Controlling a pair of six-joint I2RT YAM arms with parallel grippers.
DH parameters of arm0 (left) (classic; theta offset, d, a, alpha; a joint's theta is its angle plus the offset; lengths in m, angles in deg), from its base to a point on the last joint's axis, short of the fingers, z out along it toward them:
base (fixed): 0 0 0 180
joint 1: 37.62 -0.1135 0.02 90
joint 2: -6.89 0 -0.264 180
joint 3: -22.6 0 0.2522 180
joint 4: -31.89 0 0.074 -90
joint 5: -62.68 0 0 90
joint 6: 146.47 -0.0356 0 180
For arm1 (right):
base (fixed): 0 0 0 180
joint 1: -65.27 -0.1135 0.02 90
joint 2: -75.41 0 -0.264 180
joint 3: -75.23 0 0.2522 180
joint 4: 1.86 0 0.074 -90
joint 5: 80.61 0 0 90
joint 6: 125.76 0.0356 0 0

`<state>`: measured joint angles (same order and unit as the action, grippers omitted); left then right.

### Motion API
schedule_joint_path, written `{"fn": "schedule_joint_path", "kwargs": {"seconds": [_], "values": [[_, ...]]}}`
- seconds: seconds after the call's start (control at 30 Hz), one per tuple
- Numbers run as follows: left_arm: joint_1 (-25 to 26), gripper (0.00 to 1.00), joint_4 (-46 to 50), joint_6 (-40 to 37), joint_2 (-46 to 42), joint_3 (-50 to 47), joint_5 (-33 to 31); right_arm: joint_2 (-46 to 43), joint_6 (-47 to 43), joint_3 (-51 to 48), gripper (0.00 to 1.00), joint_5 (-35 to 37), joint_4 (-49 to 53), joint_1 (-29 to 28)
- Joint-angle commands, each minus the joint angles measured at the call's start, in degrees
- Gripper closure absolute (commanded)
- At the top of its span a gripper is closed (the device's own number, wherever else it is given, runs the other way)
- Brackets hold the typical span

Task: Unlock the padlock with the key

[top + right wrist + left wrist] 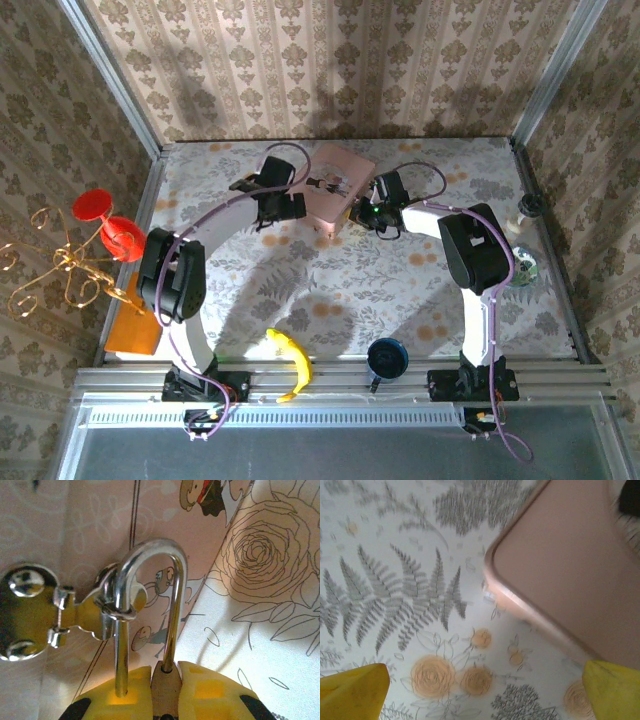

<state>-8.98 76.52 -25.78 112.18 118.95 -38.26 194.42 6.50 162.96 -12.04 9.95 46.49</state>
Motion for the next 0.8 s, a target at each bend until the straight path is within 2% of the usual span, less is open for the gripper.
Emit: {"fn": "schedule_joint_path", "kwargs": {"seconds": [0.0,0.07,0.27,0.77], "values": [[1.25,0.0,2.66,-3.68,4.47,6.41,-5.2,-0.94,-0.53,2.84,1.0,-0.37,-2.16,0.01],[2.26,0.0,3.71,-5.07,7.03,9.4,-7.54,-1.02,-0.62,2.84,1.0,-0.44,-1.86,0.16],[2.39,0.0,8.55,-6.35,14.05,15.44,-7.91,-1.3,-0.51,3.01,1.0,-1.32,-1.45,1.85],[2.12,0.0,9.64,-6.36,15.99,12.94,-7.27,1.57,-2.08,10.48,1.0,-4.75,3.35,6.14]]}}
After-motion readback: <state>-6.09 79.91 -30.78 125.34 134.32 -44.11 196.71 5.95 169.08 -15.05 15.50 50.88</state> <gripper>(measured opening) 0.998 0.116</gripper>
